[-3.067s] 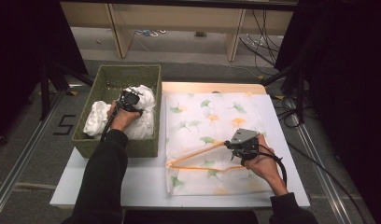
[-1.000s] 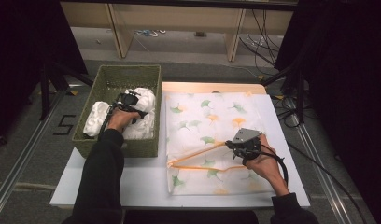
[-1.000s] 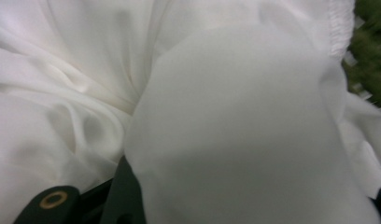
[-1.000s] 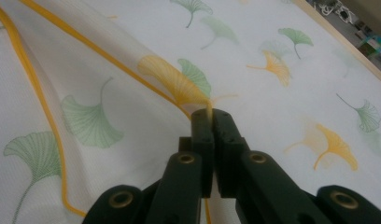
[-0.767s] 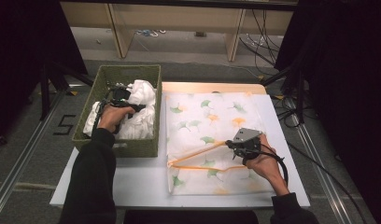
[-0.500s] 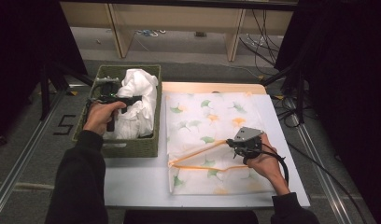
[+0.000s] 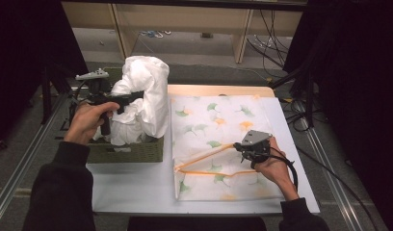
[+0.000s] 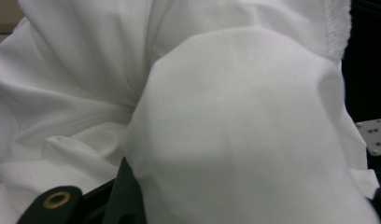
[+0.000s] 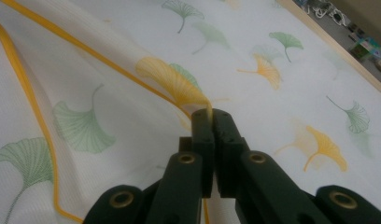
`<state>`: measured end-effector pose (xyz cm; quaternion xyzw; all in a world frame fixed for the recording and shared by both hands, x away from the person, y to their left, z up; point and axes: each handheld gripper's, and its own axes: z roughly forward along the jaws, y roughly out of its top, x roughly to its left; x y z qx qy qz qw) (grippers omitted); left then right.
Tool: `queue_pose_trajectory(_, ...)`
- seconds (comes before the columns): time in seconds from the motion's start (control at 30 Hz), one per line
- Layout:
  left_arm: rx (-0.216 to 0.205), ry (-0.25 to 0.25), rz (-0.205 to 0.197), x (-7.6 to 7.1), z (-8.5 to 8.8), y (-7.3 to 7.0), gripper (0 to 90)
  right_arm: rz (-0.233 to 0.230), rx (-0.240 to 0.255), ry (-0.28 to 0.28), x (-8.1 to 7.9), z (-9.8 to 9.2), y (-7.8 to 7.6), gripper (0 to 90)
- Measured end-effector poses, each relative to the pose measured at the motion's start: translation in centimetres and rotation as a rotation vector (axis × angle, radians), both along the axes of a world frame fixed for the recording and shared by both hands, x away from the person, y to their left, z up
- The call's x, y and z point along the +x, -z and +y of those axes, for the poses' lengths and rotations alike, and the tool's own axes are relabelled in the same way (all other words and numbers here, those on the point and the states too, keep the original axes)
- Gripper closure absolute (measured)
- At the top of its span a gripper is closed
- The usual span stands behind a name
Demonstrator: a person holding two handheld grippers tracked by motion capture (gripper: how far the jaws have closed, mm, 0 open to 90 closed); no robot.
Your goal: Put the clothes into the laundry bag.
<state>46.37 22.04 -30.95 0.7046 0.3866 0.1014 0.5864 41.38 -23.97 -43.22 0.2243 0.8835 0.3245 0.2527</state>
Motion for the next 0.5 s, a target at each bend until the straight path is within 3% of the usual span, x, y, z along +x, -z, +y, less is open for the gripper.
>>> queue_pose_trajectory(0.07, -0.006, 0.027, -0.011, -0.5, -0.3, -0.6, 61.6, -0.007, -0.002, -0.003, 0.1, 0.0, 0.0, 89.6)
queue_pose_trajectory(0.13, -0.005, 0.048, -0.028, -1.2, -0.7, -1.4, 61.7, 0.015, 0.011, 0.027, -0.1, 0.0, -0.1, 89.5)
queue_pose_trajectory(0.17, -0.003, 0.057, -0.035, -1.5, -0.9, -1.7, 61.8, 0.003, 0.006, 0.010, 0.1, -0.1, -0.2, 89.5)
queue_pose_trajectory(0.23, -0.003, 0.092, -0.063, -2.3, -1.6, -2.6, 61.8, -0.005, 0.016, 0.033, 0.2, -0.3, -0.4, 89.5)
queue_pose_trajectory(0.27, -0.004, 0.105, -0.069, -2.5, -1.8, -2.9, 61.8, -0.018, 0.012, 0.011, 0.4, -0.3, -0.5, 89.5)
queue_pose_trajectory(0.37, -0.012, 0.148, -0.093, -3.6, -2.8, -4.0, 61.7, 0.001, 0.024, 0.042, 0.2, -0.4, -0.7, 89.5)
queue_pose_trajectory(0.5, 0.010, 0.207, -0.121, -5.2, -4.6, -5.2, 61.7, -0.002, 0.038, 0.048, 0.5, -0.5, -0.8, 89.6)
